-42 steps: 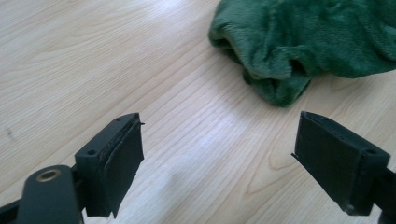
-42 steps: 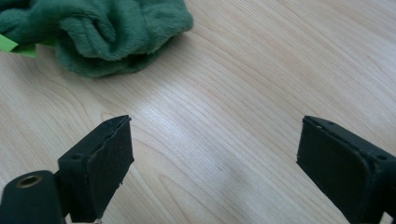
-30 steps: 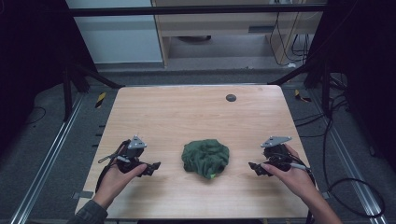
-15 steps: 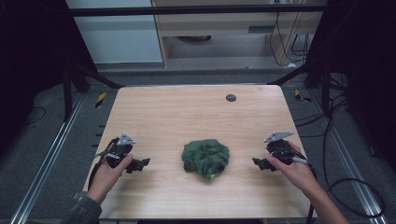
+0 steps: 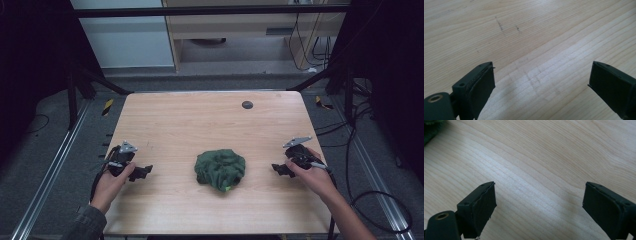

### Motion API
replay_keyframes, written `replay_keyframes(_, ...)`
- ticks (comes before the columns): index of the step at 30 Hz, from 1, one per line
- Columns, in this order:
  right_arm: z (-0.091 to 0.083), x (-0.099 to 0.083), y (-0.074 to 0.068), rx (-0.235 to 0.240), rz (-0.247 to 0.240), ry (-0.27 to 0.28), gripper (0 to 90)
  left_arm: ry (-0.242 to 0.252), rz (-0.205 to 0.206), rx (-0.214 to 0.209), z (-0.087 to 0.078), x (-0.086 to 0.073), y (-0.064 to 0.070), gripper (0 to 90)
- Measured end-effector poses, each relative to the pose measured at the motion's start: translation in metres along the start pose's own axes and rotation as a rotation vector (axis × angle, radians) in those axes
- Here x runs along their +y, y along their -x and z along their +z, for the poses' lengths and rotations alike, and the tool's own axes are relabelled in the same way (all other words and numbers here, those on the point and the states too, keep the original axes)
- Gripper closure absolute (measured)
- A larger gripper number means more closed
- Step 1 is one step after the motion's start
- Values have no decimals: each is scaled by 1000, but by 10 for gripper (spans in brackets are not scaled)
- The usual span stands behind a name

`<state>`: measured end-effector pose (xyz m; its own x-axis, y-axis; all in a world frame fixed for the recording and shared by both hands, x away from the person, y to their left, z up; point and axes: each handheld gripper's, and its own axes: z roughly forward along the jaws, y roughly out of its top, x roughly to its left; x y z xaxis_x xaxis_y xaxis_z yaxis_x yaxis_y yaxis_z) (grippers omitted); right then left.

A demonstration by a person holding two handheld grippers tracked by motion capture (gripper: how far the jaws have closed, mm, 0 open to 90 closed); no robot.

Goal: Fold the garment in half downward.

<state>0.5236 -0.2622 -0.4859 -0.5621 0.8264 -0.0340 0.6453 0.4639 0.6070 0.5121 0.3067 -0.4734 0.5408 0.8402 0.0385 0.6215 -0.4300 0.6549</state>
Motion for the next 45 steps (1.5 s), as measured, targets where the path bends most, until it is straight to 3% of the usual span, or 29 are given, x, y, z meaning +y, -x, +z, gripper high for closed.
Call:
replay_keyframes(12, 14, 3, 12, -27, 59, 25, 108, 5, -26, 5, 16, 1, -8, 54)
replay_keyframes(20, 16, 13, 17, -48, 71, 39, 106, 13, -41, 11, 25, 1, -11, 52)
replay_keyframes(25, 23, 14, 20, -44, 113, 40, 105, 15, -41, 14, 31, 1, -13, 52)
replay_keyframes(29, 29, 14, 23, -58, 141, 50, 102, 24, -65, 17, 35, 0, -15, 52)
replay_keyframes(34, 34, 14, 27, -89, 175, 98, 101, 42, -58, 28, 40, -1, -14, 31)
replay_keyframes(38, 37, 14, 26, -114, 201, 126, 82, 82, -63, 31, 43, -3, -13, 1)
replay_keyframes(45, 43, 13, 23, -145, 211, 160, 43, 78, -58, 31, 43, -3, -13, 0)
